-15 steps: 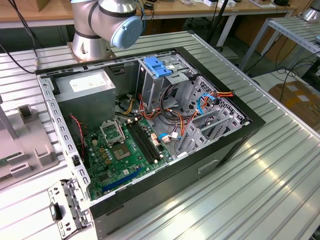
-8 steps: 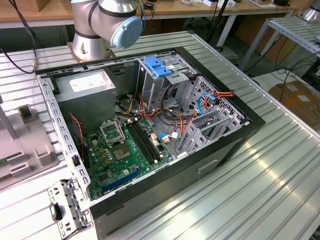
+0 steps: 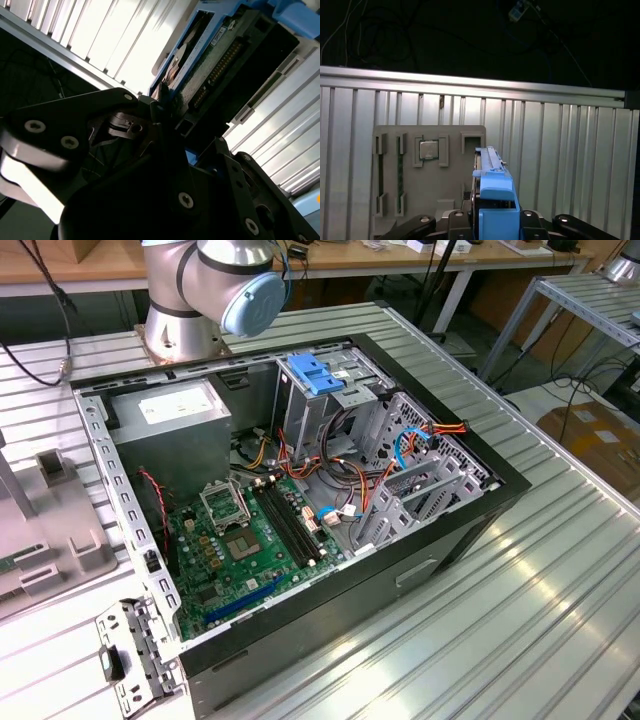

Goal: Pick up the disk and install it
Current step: 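Pick up the disk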

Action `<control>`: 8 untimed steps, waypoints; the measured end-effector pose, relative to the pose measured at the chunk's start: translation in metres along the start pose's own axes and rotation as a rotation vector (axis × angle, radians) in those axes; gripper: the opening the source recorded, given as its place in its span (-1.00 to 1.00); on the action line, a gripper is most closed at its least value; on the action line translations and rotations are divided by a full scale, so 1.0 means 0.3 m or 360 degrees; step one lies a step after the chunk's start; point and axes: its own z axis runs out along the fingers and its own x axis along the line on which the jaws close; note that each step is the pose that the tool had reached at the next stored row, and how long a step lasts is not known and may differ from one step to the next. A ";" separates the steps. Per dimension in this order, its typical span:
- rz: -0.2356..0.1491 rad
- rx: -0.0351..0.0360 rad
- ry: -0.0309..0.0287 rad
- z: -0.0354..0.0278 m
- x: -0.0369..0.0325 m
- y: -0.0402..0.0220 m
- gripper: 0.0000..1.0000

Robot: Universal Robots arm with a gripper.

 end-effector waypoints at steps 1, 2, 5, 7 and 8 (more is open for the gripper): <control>0.0000 0.0000 0.00000 -0.004 0.000 0.000 -0.27; 0.0000 0.0000 0.00000 -0.007 0.000 0.000 -0.27; 0.0000 0.0000 0.00001 -0.024 -0.002 0.000 -0.27; 0.0000 0.0000 0.00001 -0.041 -0.003 -0.001 -0.27; 0.0000 0.0000 0.00000 -0.045 -0.003 0.000 -0.27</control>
